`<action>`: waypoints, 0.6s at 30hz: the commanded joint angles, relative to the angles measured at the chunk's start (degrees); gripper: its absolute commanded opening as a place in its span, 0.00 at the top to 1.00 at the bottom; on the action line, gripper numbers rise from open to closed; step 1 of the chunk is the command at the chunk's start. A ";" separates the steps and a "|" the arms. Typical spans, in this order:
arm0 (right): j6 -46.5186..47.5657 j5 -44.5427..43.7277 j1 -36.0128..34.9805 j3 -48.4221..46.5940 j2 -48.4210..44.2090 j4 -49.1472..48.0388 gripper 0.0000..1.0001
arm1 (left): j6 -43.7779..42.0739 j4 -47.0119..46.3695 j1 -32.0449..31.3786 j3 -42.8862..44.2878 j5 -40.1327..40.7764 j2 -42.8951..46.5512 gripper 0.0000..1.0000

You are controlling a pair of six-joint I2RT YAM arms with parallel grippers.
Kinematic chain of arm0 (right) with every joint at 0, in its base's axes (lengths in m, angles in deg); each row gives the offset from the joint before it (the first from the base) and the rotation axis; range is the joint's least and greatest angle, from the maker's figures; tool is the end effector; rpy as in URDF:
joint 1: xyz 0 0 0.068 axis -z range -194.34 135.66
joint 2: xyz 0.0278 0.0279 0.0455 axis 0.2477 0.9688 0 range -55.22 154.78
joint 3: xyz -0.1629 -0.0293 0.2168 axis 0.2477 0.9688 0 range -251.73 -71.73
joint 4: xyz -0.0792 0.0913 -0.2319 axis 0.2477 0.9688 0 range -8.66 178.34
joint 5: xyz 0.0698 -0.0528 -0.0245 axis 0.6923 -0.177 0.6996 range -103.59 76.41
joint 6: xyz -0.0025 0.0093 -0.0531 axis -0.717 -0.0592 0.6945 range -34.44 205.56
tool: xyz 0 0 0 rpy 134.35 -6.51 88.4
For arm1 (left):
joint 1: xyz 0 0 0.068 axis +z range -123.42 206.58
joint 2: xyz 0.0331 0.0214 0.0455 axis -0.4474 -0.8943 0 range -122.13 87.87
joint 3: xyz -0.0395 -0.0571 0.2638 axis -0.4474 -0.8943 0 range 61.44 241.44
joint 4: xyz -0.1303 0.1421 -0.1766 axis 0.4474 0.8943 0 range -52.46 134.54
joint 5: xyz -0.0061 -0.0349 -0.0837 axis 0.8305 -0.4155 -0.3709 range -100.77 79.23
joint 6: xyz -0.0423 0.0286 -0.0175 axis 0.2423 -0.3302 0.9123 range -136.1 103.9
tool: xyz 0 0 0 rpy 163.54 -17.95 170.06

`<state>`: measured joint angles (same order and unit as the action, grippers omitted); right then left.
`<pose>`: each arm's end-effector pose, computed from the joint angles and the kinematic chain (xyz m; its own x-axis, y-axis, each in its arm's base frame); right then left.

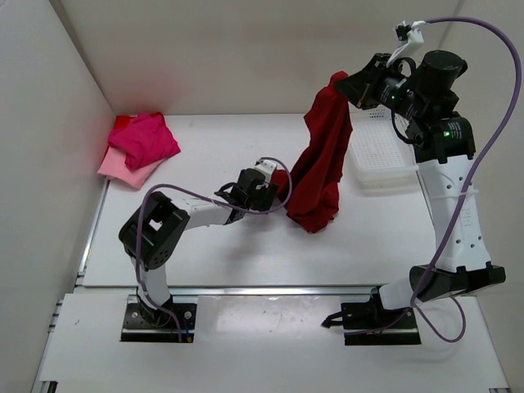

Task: Fold and stack the t-shirts
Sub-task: Flatten out the crumpled T-shirt at the center of the board.

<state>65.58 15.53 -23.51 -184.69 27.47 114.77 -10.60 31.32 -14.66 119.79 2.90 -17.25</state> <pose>0.2665 0.0607 0.5449 -0.2627 0.2601 -0.9292 -0.5630 0.7407 0.3665 0.2935 -0.2460 0.1602 -0.5350 0.3452 -0.7711 0.4563 0.8862 0.0801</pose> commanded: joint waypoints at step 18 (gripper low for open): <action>-0.49 0.76 0.12 2.75 -5.18 -3.29 1.00 | -6.02 -0.46 -0.25 5.28 0.92 -7.19 0.31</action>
<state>65.58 15.86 -23.21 -182.22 24.79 114.73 -16.13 30.43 -15.40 123.29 2.97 -23.39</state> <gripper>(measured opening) 0.007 0.729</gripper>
